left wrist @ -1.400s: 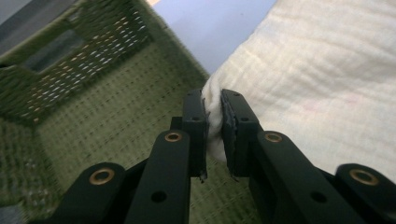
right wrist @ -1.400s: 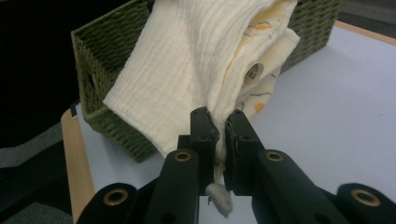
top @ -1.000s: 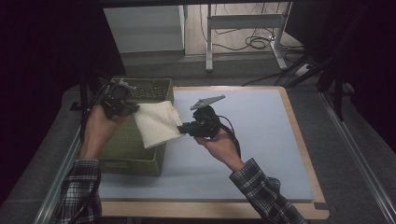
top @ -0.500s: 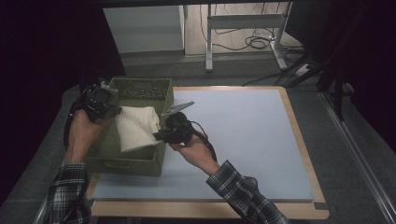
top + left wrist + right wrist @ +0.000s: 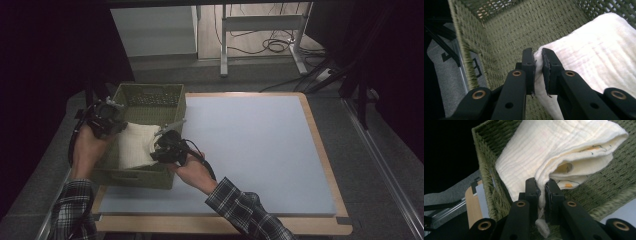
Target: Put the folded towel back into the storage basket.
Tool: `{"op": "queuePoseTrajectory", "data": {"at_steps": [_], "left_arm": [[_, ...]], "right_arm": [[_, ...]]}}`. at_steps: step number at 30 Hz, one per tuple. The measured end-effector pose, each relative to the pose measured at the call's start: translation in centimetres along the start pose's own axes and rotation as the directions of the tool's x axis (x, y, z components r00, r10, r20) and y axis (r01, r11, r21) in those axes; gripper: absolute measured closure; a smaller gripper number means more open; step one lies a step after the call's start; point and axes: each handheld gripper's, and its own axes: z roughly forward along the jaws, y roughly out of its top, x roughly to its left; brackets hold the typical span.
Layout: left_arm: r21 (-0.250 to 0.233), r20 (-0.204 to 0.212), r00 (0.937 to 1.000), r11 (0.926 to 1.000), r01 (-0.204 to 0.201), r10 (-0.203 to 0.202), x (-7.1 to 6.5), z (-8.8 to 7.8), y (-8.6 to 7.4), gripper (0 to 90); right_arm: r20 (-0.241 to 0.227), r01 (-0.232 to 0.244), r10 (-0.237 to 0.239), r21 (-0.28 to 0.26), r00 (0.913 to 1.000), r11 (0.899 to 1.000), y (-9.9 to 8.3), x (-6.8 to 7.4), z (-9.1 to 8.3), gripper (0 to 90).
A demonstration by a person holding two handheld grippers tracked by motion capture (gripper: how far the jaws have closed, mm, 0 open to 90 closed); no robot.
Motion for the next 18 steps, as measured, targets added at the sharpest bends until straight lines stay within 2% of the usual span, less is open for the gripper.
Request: {"op": "queuePoseTrajectory", "data": {"at_steps": [8,15,16,18], "left_arm": [[-0.016,0.01,0.9999,0.9999,-0.003,0.003,-0.6,1.7,-0.1,80.2],[-0.025,0.009,0.9999,0.9997,-0.008,0.008,-1.1,2.7,0.1,79.4],[-0.031,0.004,1.0,0.9995,-0.004,0.005,-1.2,2.9,0.1,78.1],[-0.049,-0.003,0.9999,0.9988,0.011,-0.011,-1.2,3.1,0.2,70.0]], "right_arm": [[0.008,-0.031,0.031,0.02,0.9995,0.999,-0.2,0.1,0.8,81.3],[0.007,-0.034,0.034,0.037,0.9994,0.999,-0.4,0.1,1.3,79.7],[0.005,-0.028,0.028,0.038,0.9996,0.999,-0.4,0.1,1.3,78.4],[-0.002,-0.016,0.016,0.04,0.9999,0.999,-0.4,0.2,1.4,71.2]]}}
